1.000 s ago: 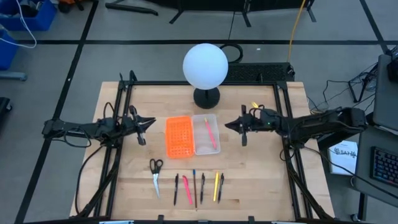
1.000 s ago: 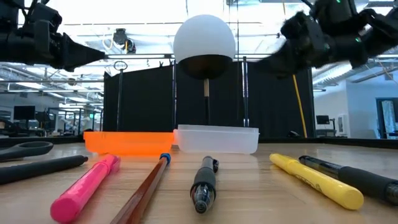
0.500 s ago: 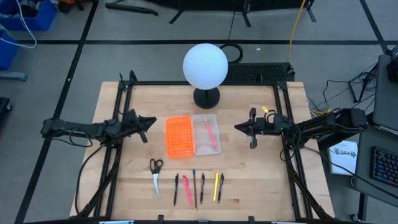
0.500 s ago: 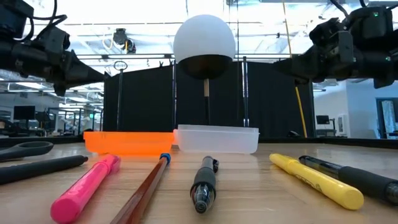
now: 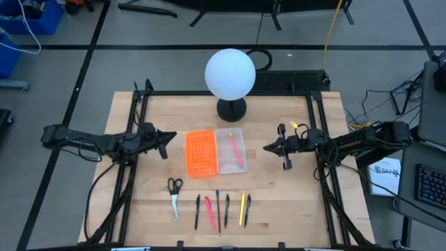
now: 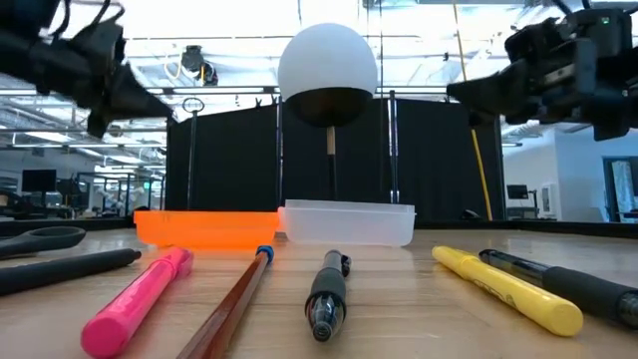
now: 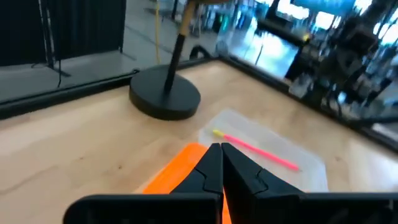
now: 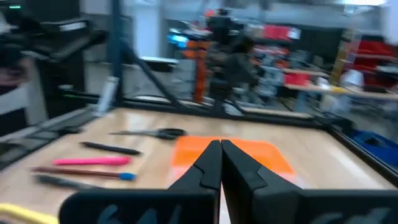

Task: Pick & place school supplies into a supply box
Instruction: Put the black scissors into the supply box

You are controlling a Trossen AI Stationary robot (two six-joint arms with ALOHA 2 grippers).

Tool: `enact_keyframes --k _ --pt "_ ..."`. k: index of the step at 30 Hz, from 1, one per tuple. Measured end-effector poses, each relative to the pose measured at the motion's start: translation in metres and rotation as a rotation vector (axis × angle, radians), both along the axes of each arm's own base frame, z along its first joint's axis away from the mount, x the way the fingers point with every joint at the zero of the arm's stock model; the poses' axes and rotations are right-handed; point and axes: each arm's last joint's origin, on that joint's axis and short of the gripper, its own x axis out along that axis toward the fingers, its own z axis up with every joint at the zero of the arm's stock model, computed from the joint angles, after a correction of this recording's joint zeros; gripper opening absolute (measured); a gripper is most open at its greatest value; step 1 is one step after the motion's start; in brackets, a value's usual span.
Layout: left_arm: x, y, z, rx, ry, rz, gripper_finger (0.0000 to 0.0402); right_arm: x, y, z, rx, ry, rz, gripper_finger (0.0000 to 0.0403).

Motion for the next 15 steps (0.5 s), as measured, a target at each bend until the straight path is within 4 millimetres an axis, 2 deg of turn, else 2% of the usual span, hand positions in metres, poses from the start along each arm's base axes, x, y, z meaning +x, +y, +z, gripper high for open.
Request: enact_keyframes --k 4,9,12,15 --pt "0.016 -0.015 0.031 0.016 0.189 -0.029 0.0004 -0.001 0.003 0.001 -0.042 -0.014 0.091 0.0" --pt "0.041 -0.039 0.066 -0.081 0.468 0.067 0.0003 -0.001 0.004 0.001 -0.063 -0.018 0.125 0.0" --pt "0.055 -0.055 0.077 -0.177 0.656 0.157 0.0003 -0.001 0.004 0.001 -0.063 -0.017 0.125 0.0" --pt "0.067 -0.075 0.077 -0.279 0.871 0.271 0.0002 -0.001 0.004 0.001 -0.07 -0.018 0.124 0.0"
